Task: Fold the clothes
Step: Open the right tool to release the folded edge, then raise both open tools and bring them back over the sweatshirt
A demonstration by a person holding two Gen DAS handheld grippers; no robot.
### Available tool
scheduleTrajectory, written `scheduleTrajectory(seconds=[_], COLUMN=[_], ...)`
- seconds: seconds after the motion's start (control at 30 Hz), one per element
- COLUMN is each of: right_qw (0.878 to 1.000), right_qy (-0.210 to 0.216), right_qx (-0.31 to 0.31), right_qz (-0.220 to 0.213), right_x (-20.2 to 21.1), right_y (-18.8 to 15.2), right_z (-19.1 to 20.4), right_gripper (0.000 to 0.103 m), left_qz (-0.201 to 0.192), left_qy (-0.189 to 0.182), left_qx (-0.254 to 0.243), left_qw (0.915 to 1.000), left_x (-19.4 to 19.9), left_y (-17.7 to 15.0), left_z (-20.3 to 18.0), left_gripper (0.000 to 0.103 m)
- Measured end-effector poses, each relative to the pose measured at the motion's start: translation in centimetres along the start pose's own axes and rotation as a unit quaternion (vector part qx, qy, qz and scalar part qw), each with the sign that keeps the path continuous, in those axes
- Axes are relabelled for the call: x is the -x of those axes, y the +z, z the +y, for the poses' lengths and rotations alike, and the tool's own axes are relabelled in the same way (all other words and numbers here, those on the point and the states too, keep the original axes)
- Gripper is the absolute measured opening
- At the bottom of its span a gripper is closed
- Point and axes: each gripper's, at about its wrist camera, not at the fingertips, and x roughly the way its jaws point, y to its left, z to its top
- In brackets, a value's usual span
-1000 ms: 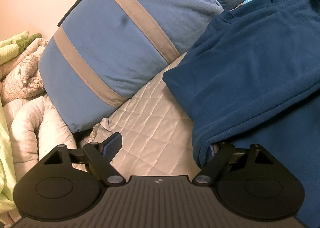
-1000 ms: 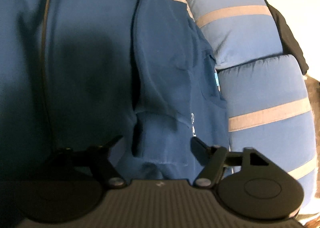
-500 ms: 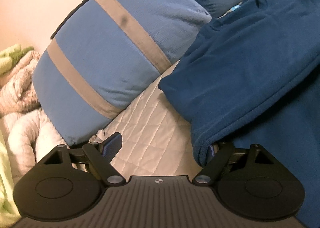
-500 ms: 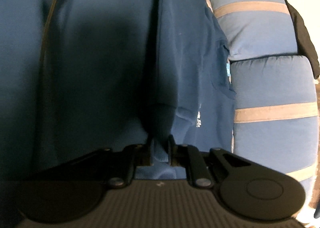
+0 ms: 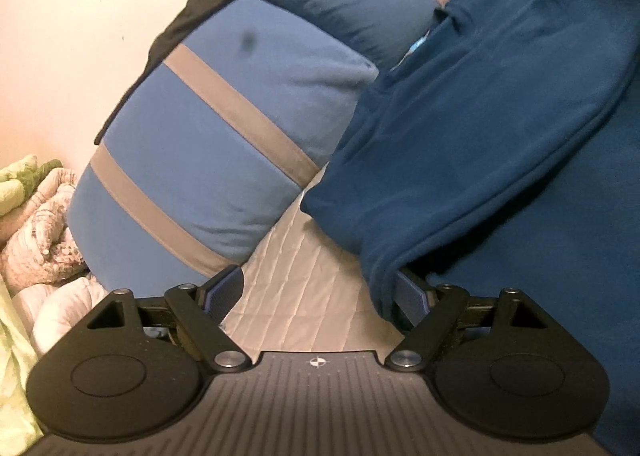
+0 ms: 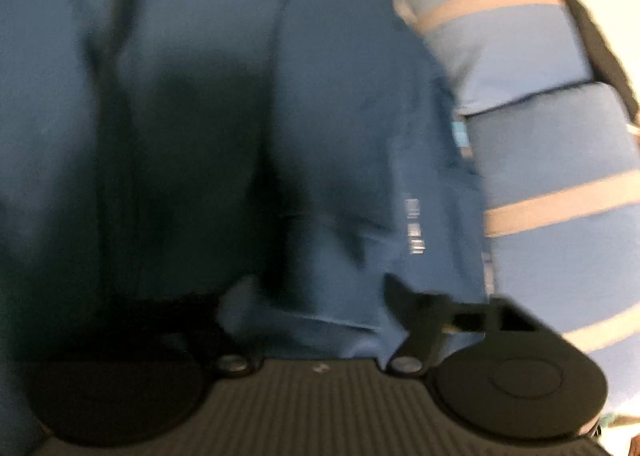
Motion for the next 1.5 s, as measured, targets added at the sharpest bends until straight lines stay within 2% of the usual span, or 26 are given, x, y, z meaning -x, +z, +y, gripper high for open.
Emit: scheduleTrajectory(seconds=[0.1,0.17,0.23,0.3,0.37,0.47,0.57,0.7,0.77,0.83,0.87,0.93,0.97,1.03,1.13,1.23,1.3,1.37,1.5], right_qw=[0.998,0.995,0.989,0.978,0.961,0.928,0.896,0.856,0.836,0.814,0.803,0.780,0.770,0.761,0.750,0.730,0.713,0.702,0.689], right_qy=[0.001,0.005,0.000,-0.009,-0.022,-0.045,-0.060,-0.071,-0.077,-0.083,-0.086,-0.092,-0.099,-0.131,-0.183,-0.224,-0.247,-0.268,-0.299], right_qx=[-0.053,-0.095,-0.145,-0.206,-0.272,-0.365,-0.432,-0.501,-0.530,-0.558,-0.572,-0.598,-0.608,-0.611,-0.608,-0.615,-0.623,-0.624,-0.629], right_qz=[-0.019,-0.030,-0.037,-0.043,-0.051,-0.066,-0.081,-0.107,-0.123,-0.138,-0.145,-0.160,-0.166,-0.176,-0.186,-0.196,-0.205,-0.211,-0.201], right_x=[1.5,2.7,3.8,4.8,5.9,6.8,7.1,8.8,10.1,11.5,12.2,13.5,14.3,16.5,20.2,24.1,26.6,28.6,30.6], right_y=[-1.0,-2.0,-3.3,-4.7,-5.9,-7.4,-8.5,-9.6,-10.2,-10.7,-11.0,-11.5,-11.8,-12.7,-14.1,-16.1,-17.7,-19.0,-21.4], right_z=[-1.4,-2.3,-3.5,-4.9,-6.4,-9.3,-11.8,-14.6,-15.8,-16.9,-17.5,-18.7,-19.3,-20.3,-21.7,-23.1,-23.6,-23.8,-23.5], right_gripper=[0.101,0.102,0.103,0.103,0.103,0.103,0.103,0.103,0.103,0.103,0.103,0.103,0.103,0.103,0.103,0.103,0.103,0.103,0.103], left_qz=[-0.009,-0.012,-0.004,0.022,0.053,0.086,0.097,0.076,0.046,0.014,-0.003,-0.037,-0.053,-0.078,-0.107,-0.137,-0.154,-0.168,-0.183], left_qy=[-0.012,-0.023,-0.033,-0.034,-0.037,-0.037,-0.016,0.006,-0.009,-0.027,-0.033,-0.041,-0.041,-0.046,-0.063,-0.070,-0.072,-0.075,-0.093], left_qx=[0.016,0.030,0.040,0.062,0.089,0.144,0.200,0.294,0.358,0.422,0.436,0.445,0.440,0.424,0.408,0.393,0.389,0.394,0.394], left_qw=[0.9998,0.9992,0.9986,0.9972,0.9939,0.9851,0.9748,0.9526,0.9324,0.9061,0.8995,0.8938,0.8956,0.9010,0.9044,0.9065,0.9052,0.9007,0.8961], left_x=[2.1,3.5,4.5,4.9,5.2,5.6,6.8,9.8,11.3,12.8,13.5,14.7,15.3,16.3,17.2,18.6,19.4,19.9,19.8], left_y=[0.0,0.1,0.4,0.8,1.3,2.1,3.2,5.3,6.5,7.8,8.7,10.7,11.9,14.2,16.8,19.1,20.2,20.9,21.8], left_z=[0.9,1.9,3.3,5.4,8.0,13.0,18.4,25.5,28.2,30.8,31.5,32.1,32.0,31.5,31.2,30.9,31.0,30.9,29.2], left_gripper=[0.081,0.081,0.081,0.081,0.081,0.081,0.081,0.081,0.081,0.081,0.081,0.081,0.081,0.081,0.081,0.081,0.081,0.081,0.082])
